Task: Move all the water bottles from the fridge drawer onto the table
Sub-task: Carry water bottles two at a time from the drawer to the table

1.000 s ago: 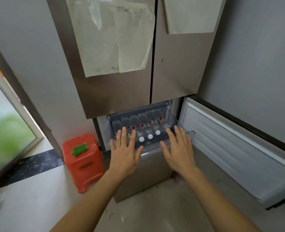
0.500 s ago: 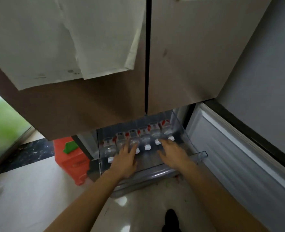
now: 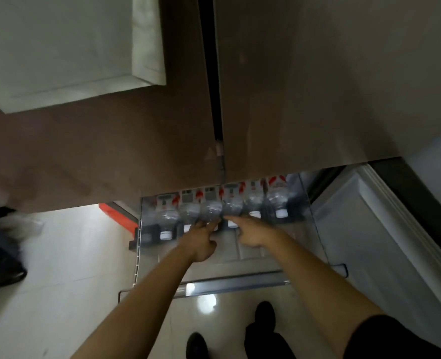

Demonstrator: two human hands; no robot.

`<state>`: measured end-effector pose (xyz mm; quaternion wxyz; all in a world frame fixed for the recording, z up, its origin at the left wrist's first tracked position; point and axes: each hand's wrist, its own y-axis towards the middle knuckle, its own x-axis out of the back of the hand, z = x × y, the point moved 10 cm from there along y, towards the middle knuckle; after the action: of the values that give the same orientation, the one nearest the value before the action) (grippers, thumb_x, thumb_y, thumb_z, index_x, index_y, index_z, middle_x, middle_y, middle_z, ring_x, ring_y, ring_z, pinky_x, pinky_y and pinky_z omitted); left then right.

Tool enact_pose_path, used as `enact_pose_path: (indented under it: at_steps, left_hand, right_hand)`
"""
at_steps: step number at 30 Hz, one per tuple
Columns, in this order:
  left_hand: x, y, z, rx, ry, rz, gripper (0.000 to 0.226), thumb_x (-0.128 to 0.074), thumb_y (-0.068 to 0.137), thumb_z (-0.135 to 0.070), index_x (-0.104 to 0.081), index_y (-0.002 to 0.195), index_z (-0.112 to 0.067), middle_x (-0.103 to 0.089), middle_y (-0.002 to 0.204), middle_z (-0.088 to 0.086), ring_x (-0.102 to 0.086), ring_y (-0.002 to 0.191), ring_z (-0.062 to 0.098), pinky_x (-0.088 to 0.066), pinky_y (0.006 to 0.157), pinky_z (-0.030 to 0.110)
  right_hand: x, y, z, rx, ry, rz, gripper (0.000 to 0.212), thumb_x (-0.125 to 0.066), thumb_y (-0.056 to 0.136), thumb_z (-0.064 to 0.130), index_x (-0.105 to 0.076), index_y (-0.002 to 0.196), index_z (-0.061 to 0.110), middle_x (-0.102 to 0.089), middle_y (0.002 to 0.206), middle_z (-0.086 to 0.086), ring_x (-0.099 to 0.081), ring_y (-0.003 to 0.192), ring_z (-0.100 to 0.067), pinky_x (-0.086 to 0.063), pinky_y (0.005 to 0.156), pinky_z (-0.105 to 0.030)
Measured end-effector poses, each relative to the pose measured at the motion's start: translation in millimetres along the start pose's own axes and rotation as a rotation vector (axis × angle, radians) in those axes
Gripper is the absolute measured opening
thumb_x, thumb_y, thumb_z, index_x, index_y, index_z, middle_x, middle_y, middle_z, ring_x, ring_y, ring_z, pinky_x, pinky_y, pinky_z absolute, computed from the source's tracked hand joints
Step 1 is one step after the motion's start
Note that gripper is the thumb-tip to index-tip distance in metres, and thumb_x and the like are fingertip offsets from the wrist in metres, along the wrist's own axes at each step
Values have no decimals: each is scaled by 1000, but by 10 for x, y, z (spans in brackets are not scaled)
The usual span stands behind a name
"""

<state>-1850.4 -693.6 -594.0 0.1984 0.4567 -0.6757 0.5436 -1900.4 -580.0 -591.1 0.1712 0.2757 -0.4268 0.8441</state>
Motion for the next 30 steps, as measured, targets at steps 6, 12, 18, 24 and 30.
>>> enact_pose_path:
  at_steps: [6, 12, 18, 24, 30]
  left_hand:
    - [39, -78, 3, 8, -80, 38, 63, -54, 91, -5, -40, 148, -27, -47, 147, 10, -47, 131, 27, -40, 105, 31]
    - [84, -568, -64, -100, -19, 8, 57, -64, 81, -12, -52, 135, -27, -62, 125, 6, -59, 109, 24, -46, 85, 27]
    - [866, -1052, -22, -195, -122, -433, 51, -77, 74, -23, -51, 117, -20, -57, 117, 12, -53, 106, 33, -44, 81, 36]
    - [1108, -1303, -145, -310, -125, -469, 38, -73, 84, -26, -54, 117, -23, -57, 110, 7, -53, 103, 28, -37, 79, 31]
    - [949, -1305, -223, -340, -123, -485, 50, -72, 85, -31, -50, 130, -26, -57, 123, 7, -52, 115, 28, -42, 86, 32]
  right_hand:
    - [22, -136, 30, -12, 1, 26, 67, -45, 96, 3, -34, 150, 42, -45, 150, -8, -57, 114, -28, -51, 95, -37]
    - [-188, -530, 151, -50, 62, 18, 54, -68, 79, 19, -60, 128, 40, -61, 128, 2, -60, 109, -21, -52, 92, -34]
    - [263, -1064, 452, -4, 98, -414, 40, -77, 77, 32, -53, 107, 39, -62, 109, 5, -60, 99, -21, -49, 74, -33]
    - [700, -1533, 627, -69, 65, -647, 26, -72, 83, 36, -53, 101, 41, -57, 100, 7, -59, 94, -22, -47, 73, -32]
    - [436, -1567, 761, -54, 71, -650, 25, -68, 83, 39, -56, 104, 35, -66, 104, 3, -62, 95, -23, -53, 77, -38]
